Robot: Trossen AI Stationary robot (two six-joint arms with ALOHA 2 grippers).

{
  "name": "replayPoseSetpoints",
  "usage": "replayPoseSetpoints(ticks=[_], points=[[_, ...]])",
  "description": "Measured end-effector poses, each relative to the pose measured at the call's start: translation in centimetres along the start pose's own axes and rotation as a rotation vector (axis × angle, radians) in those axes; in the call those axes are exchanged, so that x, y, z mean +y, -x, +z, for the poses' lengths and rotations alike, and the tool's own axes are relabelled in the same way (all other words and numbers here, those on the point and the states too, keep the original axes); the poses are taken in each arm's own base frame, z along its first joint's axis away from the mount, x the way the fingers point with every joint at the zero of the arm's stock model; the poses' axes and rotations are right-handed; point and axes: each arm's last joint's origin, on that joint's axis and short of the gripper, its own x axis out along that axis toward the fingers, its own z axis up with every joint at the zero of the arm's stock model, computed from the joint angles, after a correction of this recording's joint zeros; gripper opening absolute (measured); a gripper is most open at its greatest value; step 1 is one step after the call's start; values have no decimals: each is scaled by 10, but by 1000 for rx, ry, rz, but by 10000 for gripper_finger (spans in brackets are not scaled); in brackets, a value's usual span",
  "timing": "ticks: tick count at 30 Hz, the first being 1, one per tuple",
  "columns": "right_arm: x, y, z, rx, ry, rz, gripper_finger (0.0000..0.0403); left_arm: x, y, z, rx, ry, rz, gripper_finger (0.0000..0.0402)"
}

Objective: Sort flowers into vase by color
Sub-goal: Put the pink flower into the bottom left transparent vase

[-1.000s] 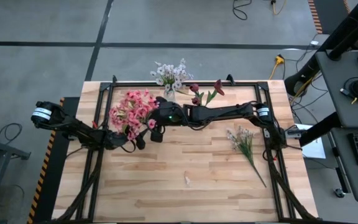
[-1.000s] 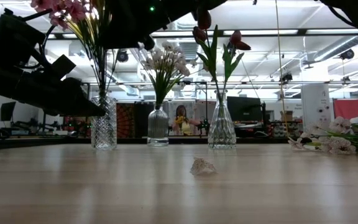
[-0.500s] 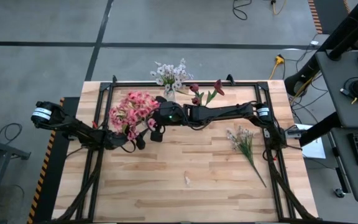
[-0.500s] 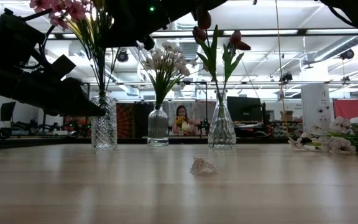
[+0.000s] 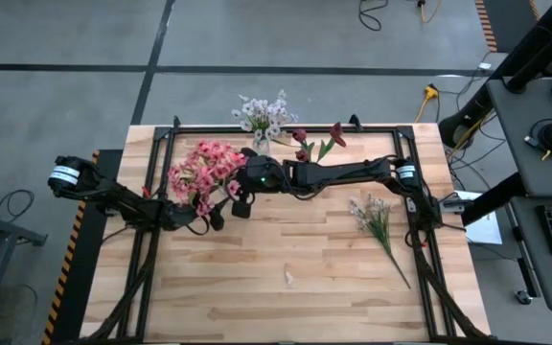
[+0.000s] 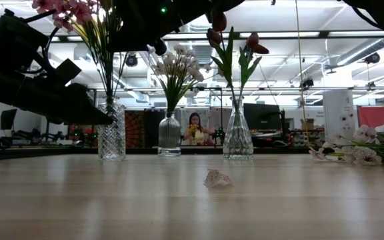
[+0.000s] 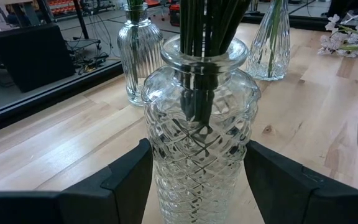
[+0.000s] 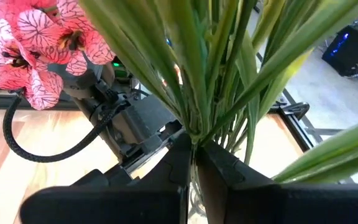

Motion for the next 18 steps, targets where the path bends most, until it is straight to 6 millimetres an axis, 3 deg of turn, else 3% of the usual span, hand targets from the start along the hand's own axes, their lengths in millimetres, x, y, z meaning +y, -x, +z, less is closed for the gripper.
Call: replayPoseSetpoints(ticks=[18], points=[[-9, -2, -5, 29, -34, -12, 13, 0, 0, 0, 0, 0, -2, 223]])
